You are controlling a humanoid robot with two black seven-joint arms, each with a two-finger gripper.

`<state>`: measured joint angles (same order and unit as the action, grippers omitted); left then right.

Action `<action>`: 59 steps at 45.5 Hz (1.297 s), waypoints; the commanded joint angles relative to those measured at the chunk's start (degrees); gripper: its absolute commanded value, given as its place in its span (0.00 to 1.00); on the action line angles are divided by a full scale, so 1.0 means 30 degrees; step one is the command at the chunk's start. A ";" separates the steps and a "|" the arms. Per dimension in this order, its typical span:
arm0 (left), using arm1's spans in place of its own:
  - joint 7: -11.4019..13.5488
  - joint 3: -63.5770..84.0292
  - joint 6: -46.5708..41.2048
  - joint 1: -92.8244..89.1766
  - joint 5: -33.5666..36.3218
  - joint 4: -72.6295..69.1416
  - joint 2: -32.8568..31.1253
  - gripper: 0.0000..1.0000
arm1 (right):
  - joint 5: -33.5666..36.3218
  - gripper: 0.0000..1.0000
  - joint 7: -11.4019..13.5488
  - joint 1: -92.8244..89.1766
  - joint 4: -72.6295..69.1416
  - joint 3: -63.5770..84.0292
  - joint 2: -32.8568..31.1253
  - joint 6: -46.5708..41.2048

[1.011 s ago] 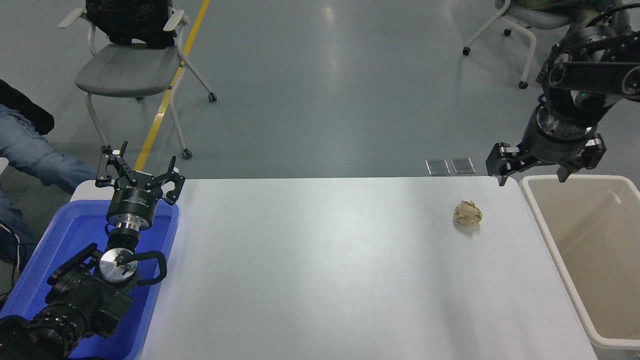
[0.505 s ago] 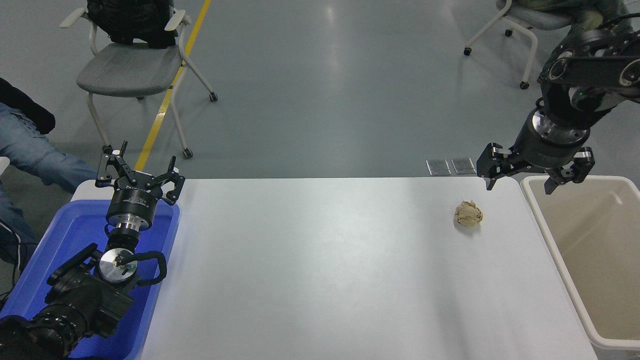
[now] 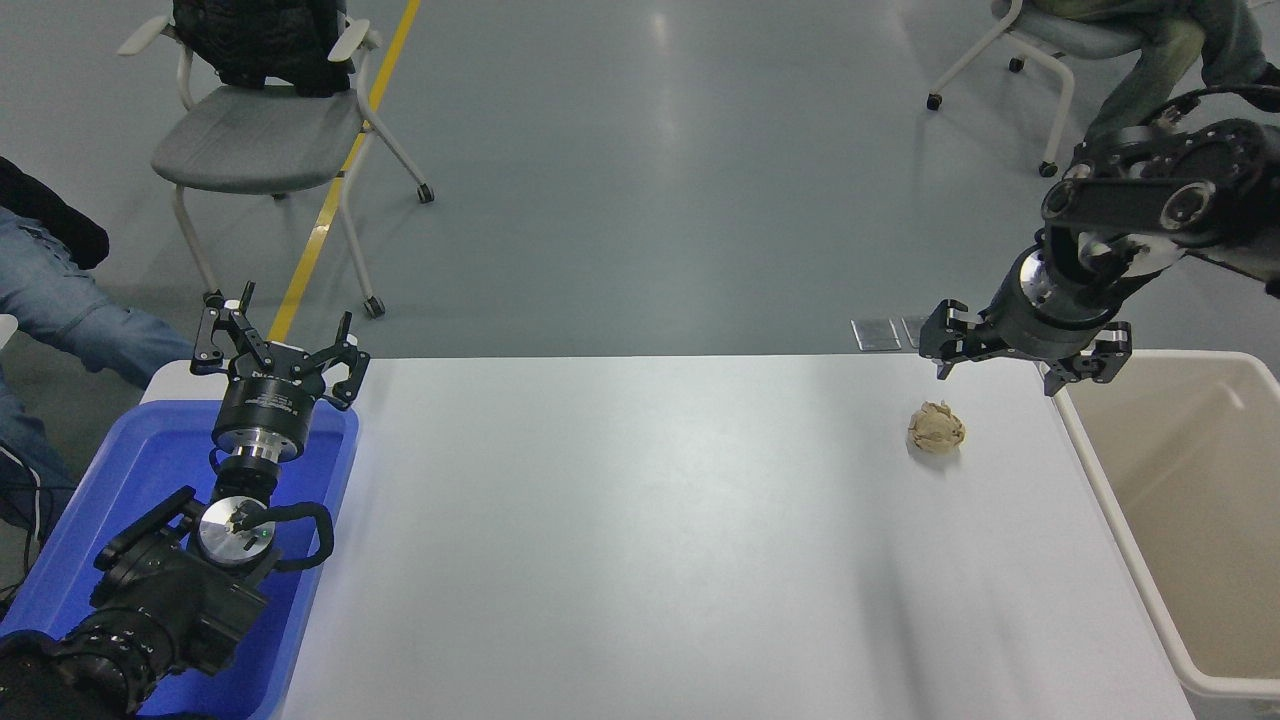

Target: Pick up paper ball place in dustbin

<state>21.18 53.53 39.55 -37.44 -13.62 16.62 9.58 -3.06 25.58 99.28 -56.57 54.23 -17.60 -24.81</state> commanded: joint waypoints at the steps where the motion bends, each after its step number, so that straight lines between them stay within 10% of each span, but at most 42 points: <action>1: 0.0001 0.0000 -0.0001 0.0001 -0.0003 -0.0002 0.0000 0.99 | -0.3661 1.00 -0.0002 -0.1976 0.0225 -0.1607 0.0272 0.1971; 13: 0.0001 0.0000 0.0028 0.0001 -0.0003 -0.0002 0.0000 0.99 | -1.0227 1.00 -0.0733 -0.4584 0.0663 -0.2929 0.0213 0.4983; 18: 0.0001 0.0000 0.0028 0.0001 -0.0003 -0.0002 0.0000 0.99 | -1.0258 1.00 -0.2139 -0.5902 0.1396 -0.3427 0.0242 0.7564; 59: 0.0001 0.0000 0.0028 0.0001 -0.0003 -0.0002 0.0000 0.99 | -1.0346 1.00 -0.3927 -1.2524 0.7049 -0.7265 0.1325 0.9588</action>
<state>21.19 53.53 39.64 -37.44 -13.62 16.60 9.58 -33.94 15.23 66.88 -40.73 34.22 -15.67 1.84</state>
